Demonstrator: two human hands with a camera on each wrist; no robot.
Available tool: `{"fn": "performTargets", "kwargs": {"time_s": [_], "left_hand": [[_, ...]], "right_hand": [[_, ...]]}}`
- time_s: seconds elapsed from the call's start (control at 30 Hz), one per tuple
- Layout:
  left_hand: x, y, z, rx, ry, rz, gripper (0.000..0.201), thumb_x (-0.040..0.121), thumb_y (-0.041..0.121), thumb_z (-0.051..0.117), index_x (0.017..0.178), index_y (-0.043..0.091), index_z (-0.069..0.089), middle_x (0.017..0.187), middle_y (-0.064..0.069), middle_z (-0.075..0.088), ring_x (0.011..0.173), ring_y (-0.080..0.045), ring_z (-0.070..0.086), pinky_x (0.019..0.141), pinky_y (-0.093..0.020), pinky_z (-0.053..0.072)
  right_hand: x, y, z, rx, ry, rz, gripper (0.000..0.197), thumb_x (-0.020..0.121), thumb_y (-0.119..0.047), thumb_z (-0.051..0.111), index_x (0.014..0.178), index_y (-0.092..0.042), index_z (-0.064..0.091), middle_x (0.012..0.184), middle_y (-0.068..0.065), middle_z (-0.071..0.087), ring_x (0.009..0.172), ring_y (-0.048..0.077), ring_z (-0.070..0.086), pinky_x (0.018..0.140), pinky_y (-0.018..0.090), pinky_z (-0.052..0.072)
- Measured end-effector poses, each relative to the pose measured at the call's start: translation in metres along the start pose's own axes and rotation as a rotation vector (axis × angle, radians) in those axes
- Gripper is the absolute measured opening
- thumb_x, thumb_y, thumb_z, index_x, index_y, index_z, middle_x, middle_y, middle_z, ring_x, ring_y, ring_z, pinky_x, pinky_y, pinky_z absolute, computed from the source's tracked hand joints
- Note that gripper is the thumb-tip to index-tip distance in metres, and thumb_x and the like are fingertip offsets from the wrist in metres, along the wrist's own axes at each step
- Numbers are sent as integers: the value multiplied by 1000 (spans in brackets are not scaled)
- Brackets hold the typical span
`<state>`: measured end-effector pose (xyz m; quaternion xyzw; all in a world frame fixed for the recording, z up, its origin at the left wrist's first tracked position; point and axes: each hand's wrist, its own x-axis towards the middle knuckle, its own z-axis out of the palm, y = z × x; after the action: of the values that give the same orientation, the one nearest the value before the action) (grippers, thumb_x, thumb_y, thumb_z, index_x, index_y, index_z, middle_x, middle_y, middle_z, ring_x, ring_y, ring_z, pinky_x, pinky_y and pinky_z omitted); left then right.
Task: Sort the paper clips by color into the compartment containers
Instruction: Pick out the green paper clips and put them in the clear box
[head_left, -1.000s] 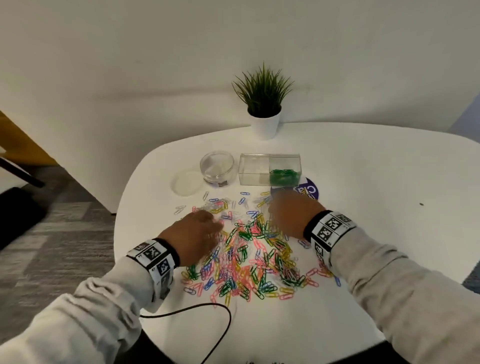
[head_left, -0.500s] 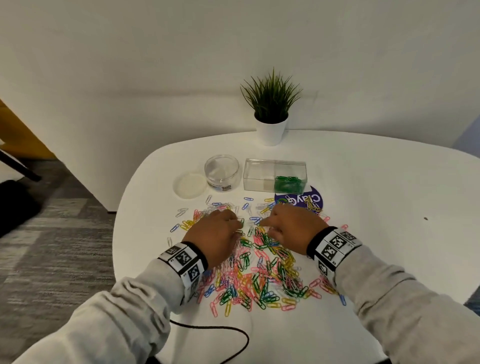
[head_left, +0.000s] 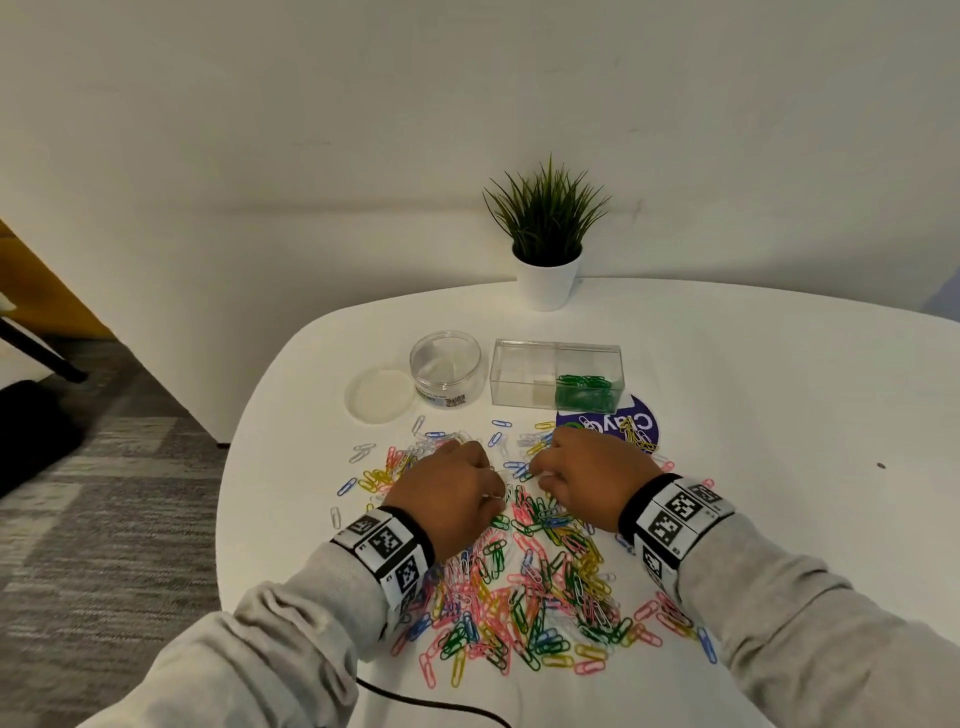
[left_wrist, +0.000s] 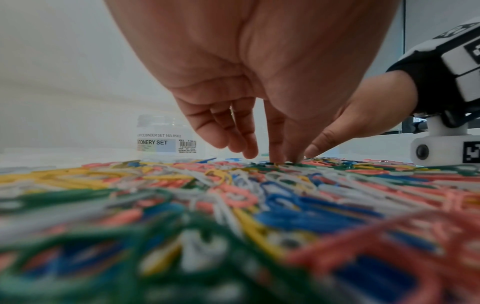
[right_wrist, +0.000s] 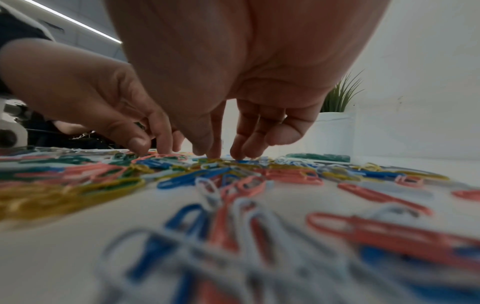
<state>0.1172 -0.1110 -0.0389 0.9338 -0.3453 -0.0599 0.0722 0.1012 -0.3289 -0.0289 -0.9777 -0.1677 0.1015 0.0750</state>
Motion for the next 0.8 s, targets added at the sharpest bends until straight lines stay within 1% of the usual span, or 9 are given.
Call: {"fn": "performTargets", "kwargs": {"time_s": [0.1,0.2,0.3,0.4,0.5,0.53,0.6,0.7,0.8], "left_hand": [[0,-2,0,-1,50,-16,22,96,34,53,107,26,70,107,1,55,104,-23,51,80,-38,50],[2,-6,2,9,85,-81,23,97,28,50,111,20,67,107,-2,55,105,-25,51,82,-39,48],[5,-6,4,16,64,-112,28,99,34,48,114,20,67,110,-2,54,108,-25,50,86,-39,47],[9,-5,1,16,27,-115,28,98,39,51,110,21,68,108,-3,54,104,-26,51,82,-39,48],[13,-2,0,19,19,-115,20,95,30,55,105,21,69,106,-5,55,101,-27,52,80,-39,48],[14,-2,0,26,22,-111,17,94,25,55,104,21,68,104,-5,55,100,-28,52,78,-38,47],[14,-3,5,47,33,-96,16,92,17,54,102,17,67,101,-6,56,97,-28,53,75,-37,46],[10,-6,10,33,77,-84,16,91,18,53,99,11,64,98,-9,57,95,-31,54,74,-39,46],[7,-7,9,-18,118,-115,15,90,22,53,96,11,61,94,-9,60,90,-29,56,70,-37,44]], "right_hand": [[4,0,-1,4,-1,-6,26,100,-42,47,112,-28,65,106,-2,50,99,19,54,80,35,48],[10,0,-1,-15,32,-8,22,98,-42,50,110,-28,63,107,-3,51,98,19,55,80,36,50],[14,-3,-2,-33,0,-11,21,98,-40,52,108,-27,65,107,-2,51,96,20,57,78,35,49],[14,-6,-4,-19,-27,-19,18,98,-34,51,104,-22,63,106,-1,51,91,23,57,78,38,50],[9,-9,-5,23,-23,-26,8,94,-28,53,94,-22,58,97,-2,47,84,23,55,76,41,51],[8,-9,-7,50,2,-25,5,91,-26,55,90,-22,56,94,-3,47,81,22,55,74,40,50],[4,-8,-10,123,70,-11,6,87,-22,57,84,-21,53,87,-4,50,76,21,54,68,36,48],[2,-8,-16,265,135,51,8,85,-16,56,86,-21,49,76,-3,56,69,21,56,61,30,46],[5,-14,-20,463,100,82,20,87,-11,52,98,-27,57,72,-8,54,65,12,52,59,24,41]]}}
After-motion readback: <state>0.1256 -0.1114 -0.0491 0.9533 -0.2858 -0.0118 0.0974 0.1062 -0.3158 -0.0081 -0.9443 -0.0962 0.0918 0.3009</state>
